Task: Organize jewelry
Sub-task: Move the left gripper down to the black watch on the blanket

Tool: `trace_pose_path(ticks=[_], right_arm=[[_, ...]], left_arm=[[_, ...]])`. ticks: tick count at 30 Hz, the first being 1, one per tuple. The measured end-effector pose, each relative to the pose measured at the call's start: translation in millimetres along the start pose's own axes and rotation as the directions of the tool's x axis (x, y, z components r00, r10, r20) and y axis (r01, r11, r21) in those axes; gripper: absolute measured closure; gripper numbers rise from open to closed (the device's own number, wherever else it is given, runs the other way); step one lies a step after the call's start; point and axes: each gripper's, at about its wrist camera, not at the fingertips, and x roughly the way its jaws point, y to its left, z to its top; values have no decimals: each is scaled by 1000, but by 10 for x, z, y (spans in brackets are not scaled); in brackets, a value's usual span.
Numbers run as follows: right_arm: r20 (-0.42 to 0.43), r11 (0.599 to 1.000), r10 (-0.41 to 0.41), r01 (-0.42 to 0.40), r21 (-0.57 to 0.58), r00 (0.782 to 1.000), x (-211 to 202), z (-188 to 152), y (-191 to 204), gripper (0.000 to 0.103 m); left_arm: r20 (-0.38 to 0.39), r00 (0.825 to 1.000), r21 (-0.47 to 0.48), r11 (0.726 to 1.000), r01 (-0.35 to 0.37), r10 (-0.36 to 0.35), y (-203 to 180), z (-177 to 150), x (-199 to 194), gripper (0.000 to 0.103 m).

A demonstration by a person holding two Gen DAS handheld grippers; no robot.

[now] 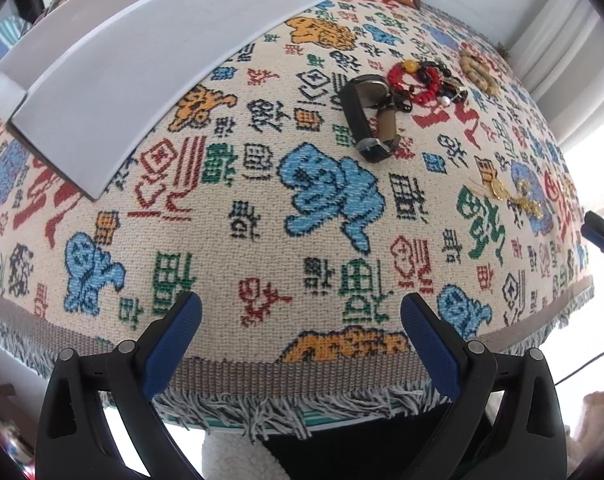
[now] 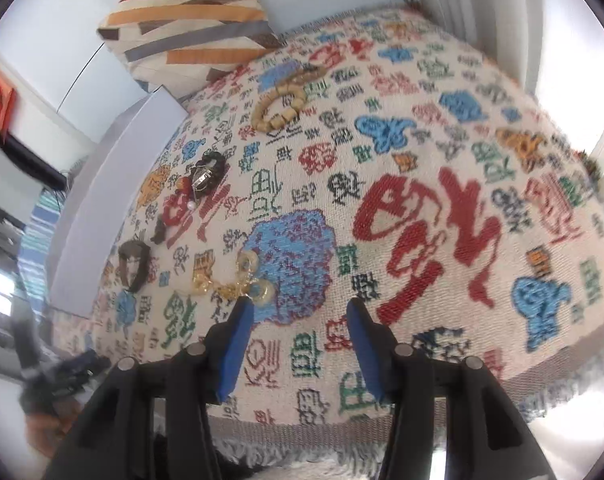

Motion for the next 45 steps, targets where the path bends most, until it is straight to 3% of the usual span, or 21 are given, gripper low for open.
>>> trace_pose_path(ticks=[3,8,19,25,31,36,41,43,45], right_arm=[[46,992,-57,61,-109,997,-86,-60,159,53],[28,990,13,-9,-144,1000,-21,-164,259,53],[-56,962,65,-78,-260,996,201,-486,632,53],[-77,960,67,-85,-266,995,261,-533,674,53],[-83,956,75,-96,-278,994,296,-557,736,53],[-86,955,80,-101,-277,993,331,-554,753,53],[-61,960,87,-100,-263,994,285,-509,700,53],[-40,962,80,-88,-258,996,238,-468,650,53],[-28,963,54,-60,-263,998,218,-438,604,53]], left_arm=[[-8,1000,18,1000,5,-5,-62,12,14,3],[-8,1000,23,1000,4,-4,-73,48,-16,3],[33,999,-34,999,23,-22,-10,343,-109,3],[49,997,-75,995,68,-65,12,629,-99,3],[63,997,-81,995,58,-53,-20,860,-42,3],[63,998,-54,998,25,-21,-119,981,109,3],[75,994,-20,997,-77,78,-230,1080,325,4],[76,989,-1,992,-126,126,-273,1102,415,6],[66,986,26,987,-156,154,-321,1114,520,18]])
